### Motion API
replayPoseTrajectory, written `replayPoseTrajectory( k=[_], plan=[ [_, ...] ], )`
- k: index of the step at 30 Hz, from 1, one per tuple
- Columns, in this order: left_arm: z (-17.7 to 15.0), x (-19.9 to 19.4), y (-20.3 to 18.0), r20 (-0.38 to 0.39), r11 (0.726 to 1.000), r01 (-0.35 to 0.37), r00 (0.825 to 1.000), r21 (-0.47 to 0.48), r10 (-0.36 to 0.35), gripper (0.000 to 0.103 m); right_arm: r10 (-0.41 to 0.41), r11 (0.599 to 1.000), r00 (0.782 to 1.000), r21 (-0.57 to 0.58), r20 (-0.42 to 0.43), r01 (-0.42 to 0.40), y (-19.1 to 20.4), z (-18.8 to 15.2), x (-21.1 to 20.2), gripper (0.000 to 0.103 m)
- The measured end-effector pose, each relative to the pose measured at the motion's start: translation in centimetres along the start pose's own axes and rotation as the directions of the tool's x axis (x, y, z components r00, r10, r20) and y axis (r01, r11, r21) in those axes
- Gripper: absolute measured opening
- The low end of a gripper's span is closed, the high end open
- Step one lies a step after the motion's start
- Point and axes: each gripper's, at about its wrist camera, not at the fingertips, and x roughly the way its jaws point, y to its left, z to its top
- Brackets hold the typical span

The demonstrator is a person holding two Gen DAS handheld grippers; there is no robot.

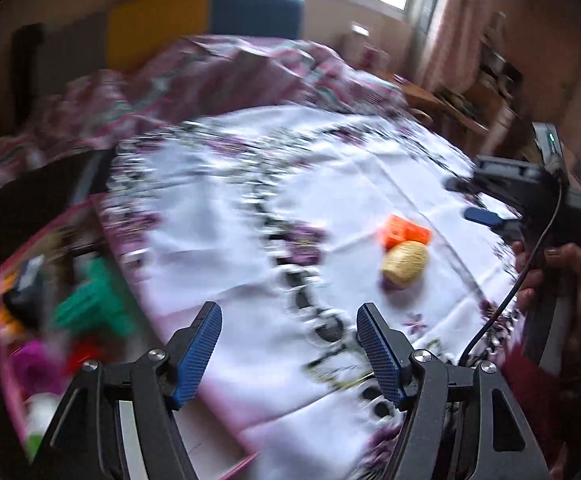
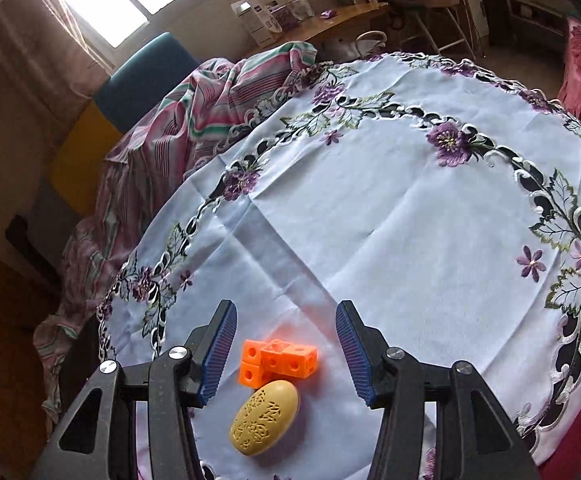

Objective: Organize rigid objects
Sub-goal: 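Grasp the yellow egg with left tool while right tool approaches orange cubes, then lift the yellow egg with left tool while right tool grasps orange cubes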

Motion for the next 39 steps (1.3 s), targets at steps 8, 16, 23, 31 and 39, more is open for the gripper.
replayPoseTrajectory(
  k=[8, 16, 23, 31, 39],
  plan=[
    [2.8, 7.0, -6.0, -0.089, 0.980, 0.132, 0.989, 0.148, -0.120, 0.070, 0.027, 1.000, 1.000, 0.008, -0.007, -0.027, -0.1, 0.0, 0.0, 0.053],
    [3.8, 12.0, -10.4, -0.174, 0.950, 0.176, 0.976, 0.257, -0.134, 0.070, 0.053, 0.996, 0.999, 0.077, 0.005, -0.053, -1.4, 0.4, -0.3, 0.053],
    [4.1, 14.4, -10.9, -0.181, 0.961, 0.118, 0.981, 0.252, -0.073, 0.043, 0.057, 0.997, 0.998, 0.052, -0.005, -0.056, -0.9, 0.3, 0.0, 0.053],
    [1.8, 11.0, -6.0, -0.167, 0.991, 0.084, 0.984, 0.109, -0.065, 0.043, 0.063, 0.998, 0.994, -0.017, -0.085, -0.064, 0.4, -0.5, 1.4, 0.053],
    [-1.6, 8.3, -3.8, -0.124, 0.998, 0.015, 0.992, 0.064, -0.007, 0.043, -0.006, 0.987, 0.988, -0.162, -0.154, -0.020, 2.6, -1.8, 2.9, 0.053]
  ],
)
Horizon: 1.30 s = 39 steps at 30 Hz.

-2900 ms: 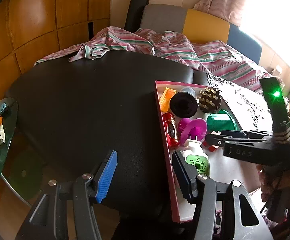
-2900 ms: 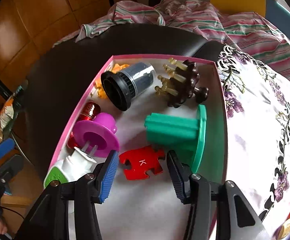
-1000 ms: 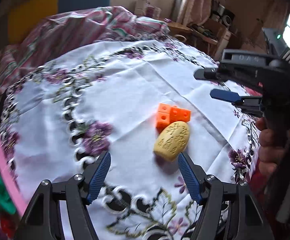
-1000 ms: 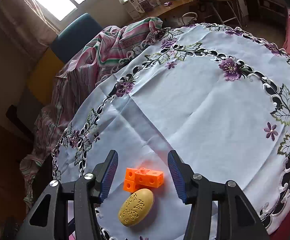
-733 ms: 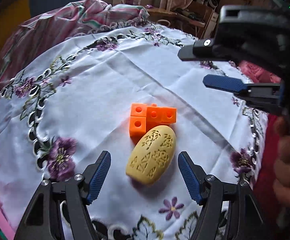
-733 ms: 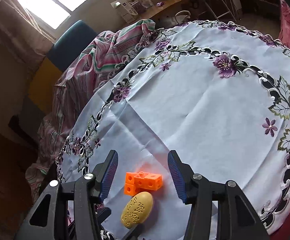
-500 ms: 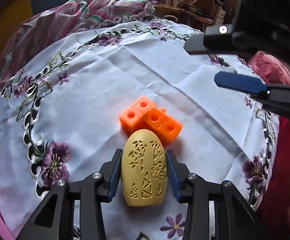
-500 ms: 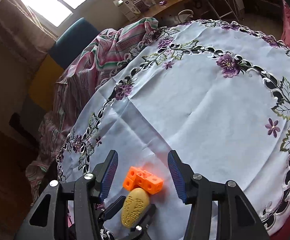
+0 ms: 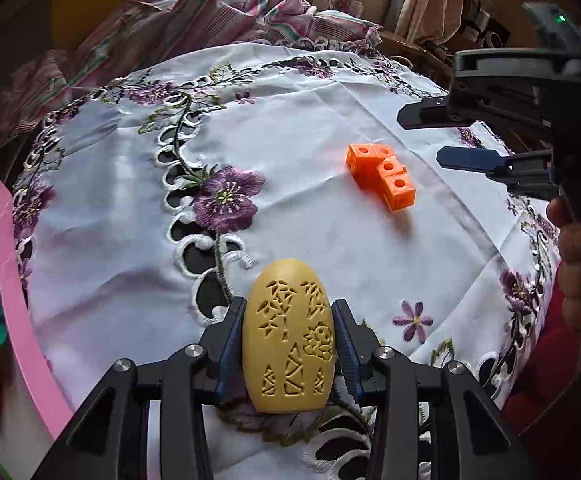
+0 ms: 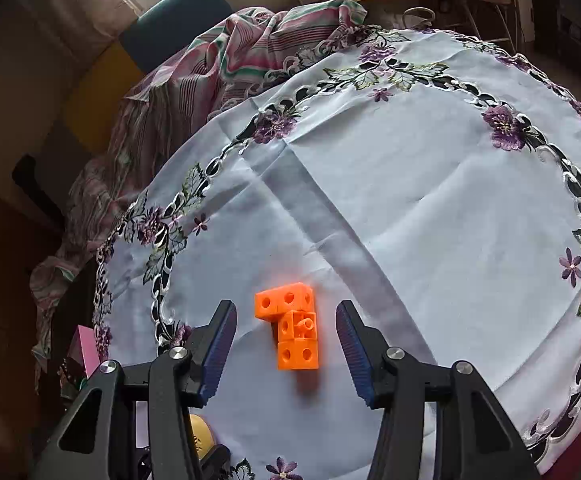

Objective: Organize rigid objects
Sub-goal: 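Lift the yellow egg with left tool while right tool grasps orange cubes, then carry the yellow egg into the tray and open the left tool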

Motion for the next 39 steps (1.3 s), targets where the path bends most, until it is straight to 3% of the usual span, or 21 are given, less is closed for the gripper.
replayPoseTrajectory(
  k=[7, 13, 17, 18, 23, 29, 39],
  plan=[
    [-0.1, 0.4, -0.2, 0.015, 1.000, -0.006, 1.000, 0.010, 0.006, 0.043, -0.161, 0.968, 0.985, -0.204, -0.070, 0.144, 2.9, -0.3, 2.7, 0.053],
    [-0.6, 0.1, -0.1, 0.044, 1.000, -0.003, 0.999, 0.004, 0.003, 0.044, -0.238, 0.942, 0.969, -0.261, -0.069, 0.213, 3.5, 0.8, 5.0, 0.053],
    [-0.7, 0.1, 0.1, 0.047, 1.000, 0.005, 0.999, -0.014, -0.004, 0.044, -0.251, 0.940, 0.962, -0.266, -0.110, 0.215, 3.1, 0.8, 6.5, 0.053],
    [-0.7, 0.1, 0.1, 0.049, 1.000, 0.006, 0.999, -0.018, -0.005, 0.044, -0.258, 0.930, 0.962, -0.293, -0.088, 0.223, 3.4, 0.7, 6.4, 0.041],
    [-0.7, 0.1, 0.1, 0.056, 1.000, 0.003, 0.998, -0.020, -0.002, 0.043, -0.299, 0.897, 0.952, -0.358, -0.058, 0.260, 4.2, 0.0, 6.3, 0.041],
    [-0.5, -0.3, 0.1, 0.053, 0.999, -0.008, 0.999, -0.032, 0.009, 0.043, -0.280, 0.908, 0.956, -0.346, -0.088, 0.234, 3.8, 0.1, 6.8, 0.041],
    [-1.0, -3.4, 1.1, 0.092, 0.997, -0.035, 0.995, -0.073, 0.042, 0.043, -0.302, 0.882, 0.951, -0.398, -0.063, 0.254, 4.4, -0.1, 6.8, 0.041]
  ],
)
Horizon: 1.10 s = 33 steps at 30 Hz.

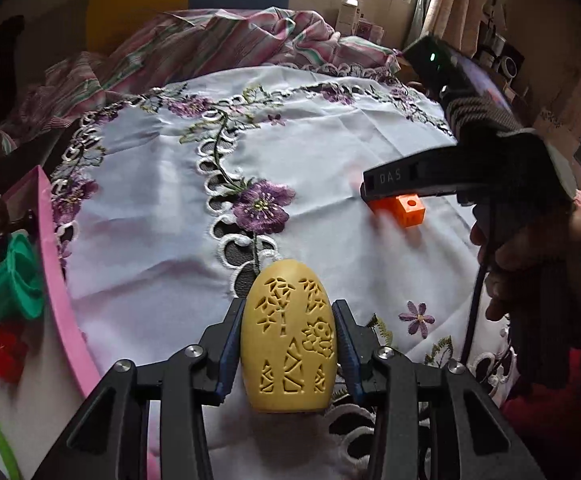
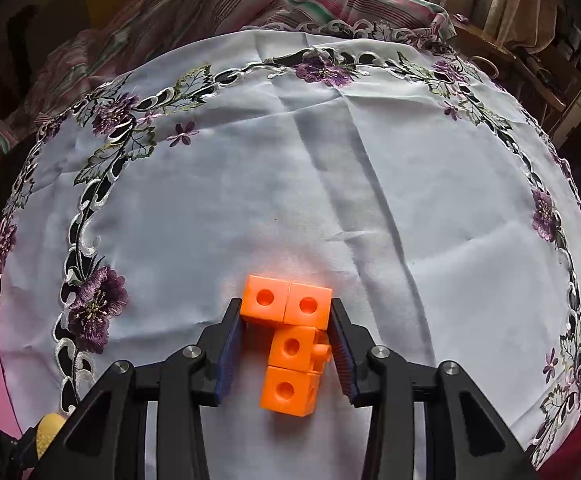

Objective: Organize rigid objects
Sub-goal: 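Carry the yellow egg into the tray and open the left tool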

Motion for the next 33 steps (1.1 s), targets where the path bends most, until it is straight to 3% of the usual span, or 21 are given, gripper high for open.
replayPoseTrajectory(
  k=[16, 33],
  plan=[
    [-0.7, -7.5, 4.3, 0.123, 0.991, -0.073, 0.989, -0.110, 0.086, 0.043, -0.031, 0.998, 0.999, -0.053, 0.025, 0.033, 0.5, -0.2, -0.1, 0.041],
    [-4.2, -9.9, 10.7, 0.101, 0.953, -0.151, 0.978, -0.264, 0.183, 0.043, -0.060, 0.993, 0.997, -0.100, 0.045, 0.065, 1.1, -0.5, -0.2, 0.041]
  ],
)
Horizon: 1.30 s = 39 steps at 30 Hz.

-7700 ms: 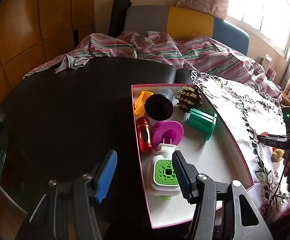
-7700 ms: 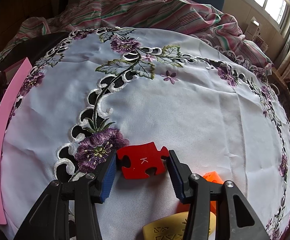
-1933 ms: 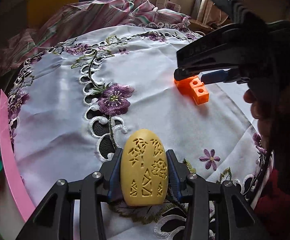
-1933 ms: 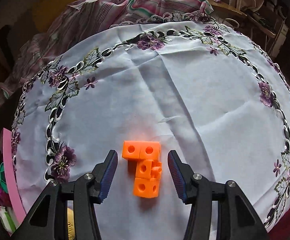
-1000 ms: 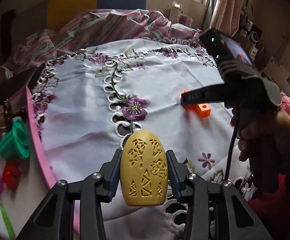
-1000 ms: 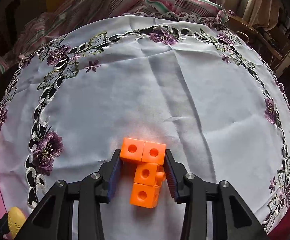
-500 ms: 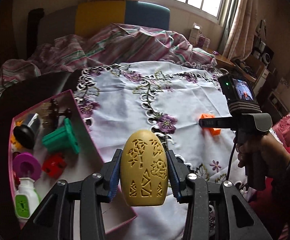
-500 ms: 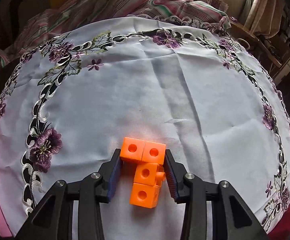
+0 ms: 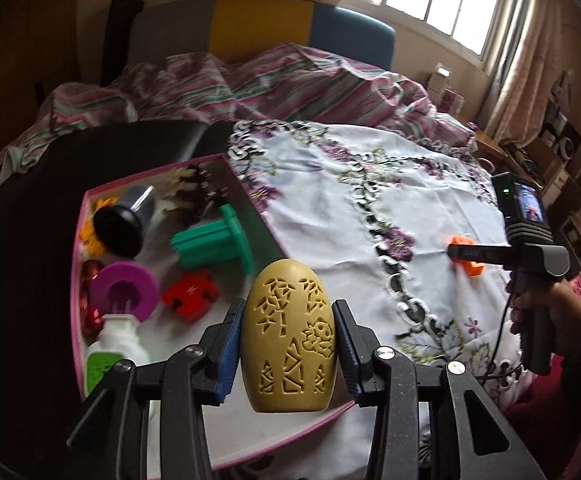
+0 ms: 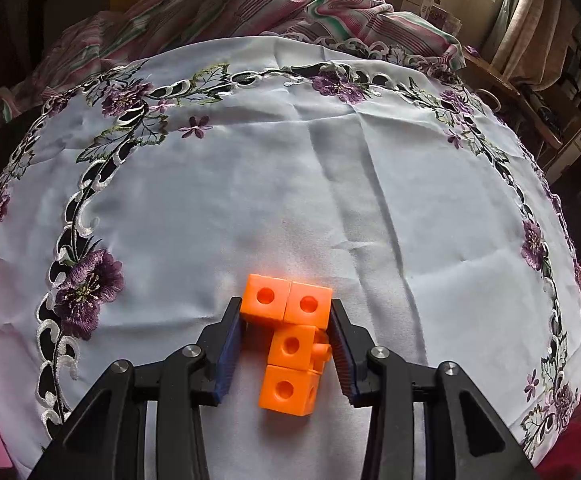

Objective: Organize rigid objects
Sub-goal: 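Carry the yellow egg into the tray and open the left tool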

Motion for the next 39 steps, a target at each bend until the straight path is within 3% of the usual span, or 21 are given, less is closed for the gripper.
replayPoseTrajectory(
  k=[18, 29, 39],
  plan=[
    [-2.7, 1.2, 5.3, -0.069, 0.994, -0.071, 0.995, -0.087, 0.065, 0.043, -0.015, 1.000, 1.000, -0.020, 0.000, 0.015, 0.3, -0.1, -0.1, 0.041],
    [-3.6, 1.3, 5.2, -0.057, 0.998, -0.036, 0.998, -0.058, 0.033, 0.043, -0.012, 1.000, 1.000, -0.018, -0.007, 0.012, 0.3, -0.1, -0.1, 0.041],
    [-3.9, 2.2, 4.3, -0.068, 0.996, -0.091, 0.994, 0.004, 0.091, 0.043, -0.020, 0.999, 1.000, -0.028, -0.008, 0.019, 0.4, 0.0, -0.2, 0.041]
  ],
)
